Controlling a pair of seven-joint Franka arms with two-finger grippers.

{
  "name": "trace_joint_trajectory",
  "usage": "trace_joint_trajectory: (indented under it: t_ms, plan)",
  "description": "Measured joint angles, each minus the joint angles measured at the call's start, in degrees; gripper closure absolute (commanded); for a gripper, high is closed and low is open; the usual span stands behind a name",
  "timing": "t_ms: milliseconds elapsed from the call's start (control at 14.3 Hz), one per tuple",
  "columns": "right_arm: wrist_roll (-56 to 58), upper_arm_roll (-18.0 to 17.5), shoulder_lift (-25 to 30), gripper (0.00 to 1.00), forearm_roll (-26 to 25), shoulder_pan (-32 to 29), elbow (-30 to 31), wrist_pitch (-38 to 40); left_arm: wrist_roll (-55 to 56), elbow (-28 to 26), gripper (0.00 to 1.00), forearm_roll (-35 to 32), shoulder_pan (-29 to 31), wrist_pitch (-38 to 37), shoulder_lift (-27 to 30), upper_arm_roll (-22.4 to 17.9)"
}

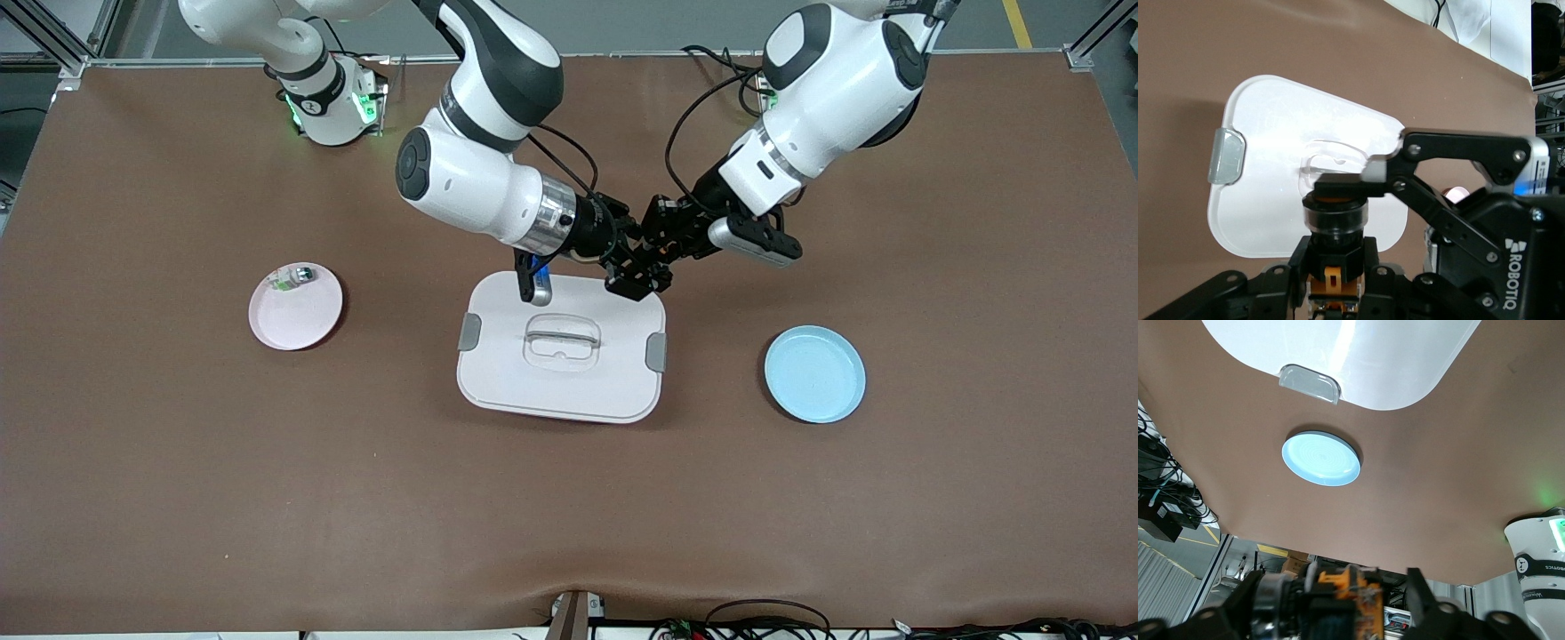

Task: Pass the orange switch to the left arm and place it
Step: 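Close the left gripper on the switch held by the right gripper, then open the right gripper and carry the switch toward the blue plate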

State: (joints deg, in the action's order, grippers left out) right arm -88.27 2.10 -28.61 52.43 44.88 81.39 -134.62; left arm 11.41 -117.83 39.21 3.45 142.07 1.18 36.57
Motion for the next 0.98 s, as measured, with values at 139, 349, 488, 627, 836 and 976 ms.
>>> trace_joint_trajectory:
  t_ms: [139,349,488,627,836,976]
  plan:
    - [0.0,0.1,-0.1,0.00,0.0,0.0,0.0,-0.2,0.0,0.0,1.00,0.0,0.6,-0.7,0.0,0.0]
    - [0.2,0.6,-0.1,0.00,-1.4,-0.1,-0.3,1.5,0.0,0.0,1.00,-0.8,1.1,-1.9,-0.2,0.0]
    - [1.2,0.9,0.0,0.00,-5.4,-0.6,-1.2,5.8,0.0,0.0,1.00,-2.0,1.1,-3.5,-0.2,0.0]
    - [3.7,1.2,1.1,0.00,-8.1,-2.0,-1.2,13.6,0.0,0.2,1.00,-4.7,2.6,-3.4,-0.2,-0.2]
    - [10.2,1.3,4.8,0.00,-11.0,-4.7,1.6,19.0,-0.1,0.5,1.00,-8.6,5.1,-4.1,-0.3,-0.5]
    - [15.4,1.3,8.9,0.00,-14.3,-5.8,6.8,19.7,-0.1,1.2,1.00,-12.2,6.4,-6.2,-0.3,-0.5]
